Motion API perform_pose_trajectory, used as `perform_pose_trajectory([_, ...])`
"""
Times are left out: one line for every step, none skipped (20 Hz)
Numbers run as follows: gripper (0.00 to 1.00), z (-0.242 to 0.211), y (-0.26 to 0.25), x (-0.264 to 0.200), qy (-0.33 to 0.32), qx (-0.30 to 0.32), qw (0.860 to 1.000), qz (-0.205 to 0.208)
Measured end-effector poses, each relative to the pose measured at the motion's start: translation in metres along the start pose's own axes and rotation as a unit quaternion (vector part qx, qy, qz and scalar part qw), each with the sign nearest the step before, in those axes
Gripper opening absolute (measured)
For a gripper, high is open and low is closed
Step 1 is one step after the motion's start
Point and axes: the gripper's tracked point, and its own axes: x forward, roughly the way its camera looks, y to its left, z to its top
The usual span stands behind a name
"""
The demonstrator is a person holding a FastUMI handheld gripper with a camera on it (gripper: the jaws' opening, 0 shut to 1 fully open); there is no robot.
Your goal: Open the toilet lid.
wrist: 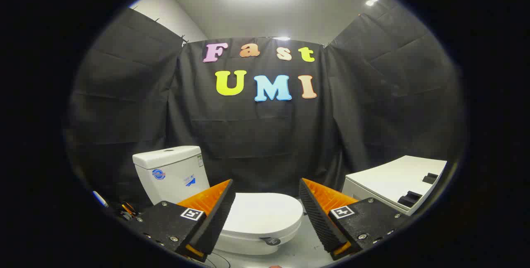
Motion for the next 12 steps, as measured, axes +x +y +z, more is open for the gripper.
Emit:
perform_pose_trajectory([0.95,-0.0007,-0.0001,-0.0003,-0.001,0.001,1.000,0.000])
perform_pose_trajectory([0.95,-0.0008,-0.0008,-0.0003,0.000,0.002,1.000,0.000])
perform_pose_trajectory([0.95,-0.0029,-0.0008,0.0002,0.001,0.002,1.000,0.000])
perform_pose_trajectory([0.95,-0.0033,-0.0012,0.0004,0.002,0.002,1.000,-0.001])
perform_pose_trajectory([0.95,-0.0042,-0.0006,0.0003,0.003,0.001,1.000,-0.001])
perform_pose_trajectory([0.95,-0.0037,-0.0002,0.0001,0.004,0.002,1.000,0.000])
perform_pose_trajectory([0.95,-0.0042,0.0002,-0.0013,0.003,0.001,1.000,0.000])
perform_pose_trajectory([0.95,-0.0036,0.0014,-0.0018,0.003,0.001,1.000,0.002])
perform_pose_trajectory([0.95,-0.0038,0.0020,-0.0014,0.003,0.000,1.000,0.002])
perform_pose_trajectory([0.95,-0.0033,0.0024,-0.0013,0.002,-0.001,1.000,0.003])
perform_pose_trajectory([0.95,-0.0053,0.0028,-0.0018,0.002,-0.001,1.000,0.003])
perform_pose_trajectory([0.95,-0.0059,0.0036,-0.0006,0.003,-0.002,1.000,0.004])
